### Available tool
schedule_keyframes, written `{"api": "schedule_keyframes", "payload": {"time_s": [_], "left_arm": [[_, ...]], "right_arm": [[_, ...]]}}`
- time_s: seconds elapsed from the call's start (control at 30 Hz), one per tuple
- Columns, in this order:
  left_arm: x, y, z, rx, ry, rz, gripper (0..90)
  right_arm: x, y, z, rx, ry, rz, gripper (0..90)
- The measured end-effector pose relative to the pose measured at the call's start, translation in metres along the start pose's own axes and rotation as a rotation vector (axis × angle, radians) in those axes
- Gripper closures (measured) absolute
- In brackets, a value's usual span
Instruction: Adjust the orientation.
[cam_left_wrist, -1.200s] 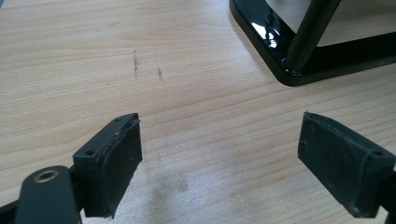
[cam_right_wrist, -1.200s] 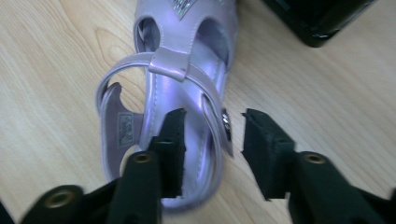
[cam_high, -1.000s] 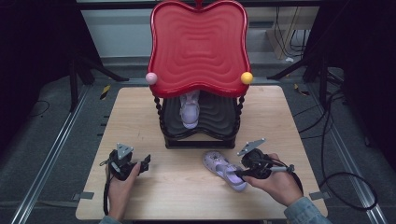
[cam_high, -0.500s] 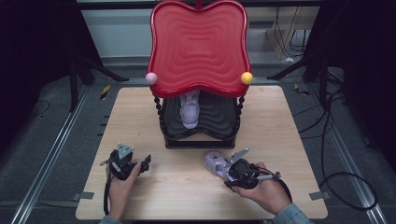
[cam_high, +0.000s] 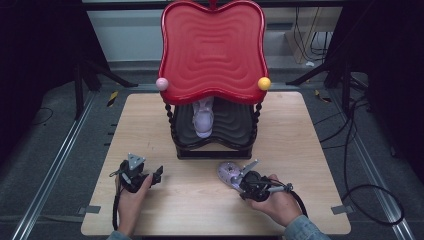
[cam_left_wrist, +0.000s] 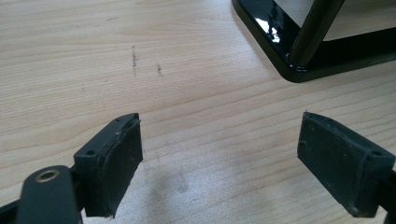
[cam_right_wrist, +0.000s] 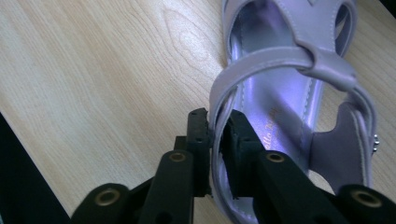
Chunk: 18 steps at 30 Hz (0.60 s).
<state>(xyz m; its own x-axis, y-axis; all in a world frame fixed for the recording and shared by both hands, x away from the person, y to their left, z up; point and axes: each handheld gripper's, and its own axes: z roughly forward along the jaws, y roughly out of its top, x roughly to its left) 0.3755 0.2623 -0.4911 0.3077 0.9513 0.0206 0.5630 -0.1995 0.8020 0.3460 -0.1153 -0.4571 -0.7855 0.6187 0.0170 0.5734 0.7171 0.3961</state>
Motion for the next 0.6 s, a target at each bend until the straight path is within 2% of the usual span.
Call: {"api": "schedule_keyframes", "payload": {"time_s": [0.03, 0.17, 0.4, 0.53, 0.57, 0.6], "left_arm": [[0.000, 0.000, 0.000, -0.002, 0.000, -0.002, 13.3], [0.002, 0.000, 0.000, -0.002, 0.001, -0.002, 13.3], [0.004, 0.000, 0.000, -0.005, 0.001, -0.005, 12.4], [0.005, 0.000, 0.000, -0.004, 0.002, 0.001, 10.7], [0.006, -0.001, 0.000, -0.002, 0.002, 0.005, 9.7], [0.006, -0.001, 0.000, 0.000, 0.001, 0.005, 9.4]], "right_arm": [[-0.002, 0.000, -0.001, -0.002, -0.004, 0.001, 85.5], [-0.006, -0.001, -0.006, -0.038, 0.017, 0.019, 86.4], [-0.019, -0.007, -0.018, -0.164, 0.104, 0.065, 86.5], [-0.019, -0.009, -0.024, -0.219, 0.130, 0.082, 86.5], [-0.017, -0.010, -0.030, -0.263, 0.147, 0.098, 86.5], [-0.016, -0.010, -0.032, -0.281, 0.158, 0.102, 86.4]]}}
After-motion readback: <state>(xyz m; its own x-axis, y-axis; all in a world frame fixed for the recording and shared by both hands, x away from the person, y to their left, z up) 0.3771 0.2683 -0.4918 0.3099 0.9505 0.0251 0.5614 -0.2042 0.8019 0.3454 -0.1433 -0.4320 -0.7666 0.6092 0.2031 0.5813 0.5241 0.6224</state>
